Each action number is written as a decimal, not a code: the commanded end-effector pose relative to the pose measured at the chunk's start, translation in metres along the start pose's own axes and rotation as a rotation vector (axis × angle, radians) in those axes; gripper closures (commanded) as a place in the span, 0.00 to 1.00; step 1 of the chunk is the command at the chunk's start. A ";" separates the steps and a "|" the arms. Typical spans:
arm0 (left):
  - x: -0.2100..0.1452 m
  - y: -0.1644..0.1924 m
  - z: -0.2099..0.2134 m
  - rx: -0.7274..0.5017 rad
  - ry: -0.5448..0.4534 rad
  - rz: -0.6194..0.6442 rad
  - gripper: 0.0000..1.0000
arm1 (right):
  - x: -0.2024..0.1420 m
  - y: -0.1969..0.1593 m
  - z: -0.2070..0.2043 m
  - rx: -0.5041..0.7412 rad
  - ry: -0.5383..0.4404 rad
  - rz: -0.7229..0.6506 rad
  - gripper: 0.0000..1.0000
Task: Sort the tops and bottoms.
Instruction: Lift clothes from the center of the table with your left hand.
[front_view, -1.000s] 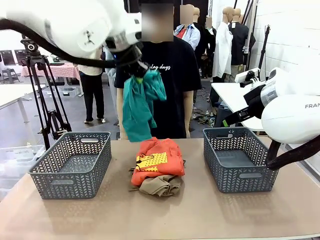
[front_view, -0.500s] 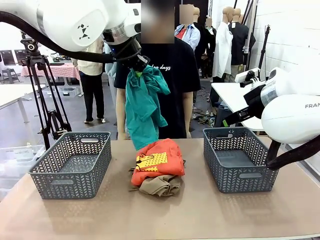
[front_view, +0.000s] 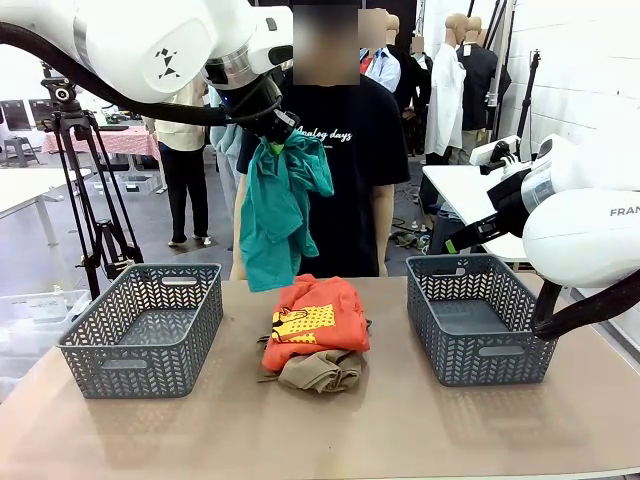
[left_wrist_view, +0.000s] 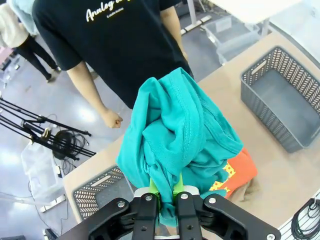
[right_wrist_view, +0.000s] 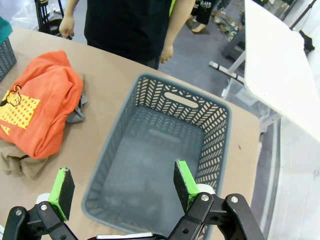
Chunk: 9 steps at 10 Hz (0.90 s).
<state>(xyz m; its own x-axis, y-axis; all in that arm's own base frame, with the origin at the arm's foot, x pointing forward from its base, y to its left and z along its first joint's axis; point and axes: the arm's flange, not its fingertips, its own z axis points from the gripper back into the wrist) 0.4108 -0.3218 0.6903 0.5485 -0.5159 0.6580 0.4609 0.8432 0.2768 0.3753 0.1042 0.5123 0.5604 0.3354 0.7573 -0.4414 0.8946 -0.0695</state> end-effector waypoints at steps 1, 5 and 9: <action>0.003 0.003 0.002 0.001 -0.006 0.000 1.00 | 0.000 -0.001 0.000 0.000 0.000 0.001 0.00; 0.003 0.003 0.002 0.001 -0.006 0.000 1.00 | 0.000 -0.001 0.000 0.000 0.000 0.001 0.00; 0.003 0.003 0.002 0.001 -0.006 0.000 1.00 | 0.000 -0.001 0.000 0.000 0.000 0.001 0.00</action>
<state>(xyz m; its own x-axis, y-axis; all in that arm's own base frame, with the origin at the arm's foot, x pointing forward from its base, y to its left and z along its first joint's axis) 0.4107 -0.3220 0.6904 0.5483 -0.5160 0.6582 0.4611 0.8431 0.2768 0.3753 0.1042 0.5123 0.5604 0.3354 0.7573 -0.4414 0.8946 -0.0695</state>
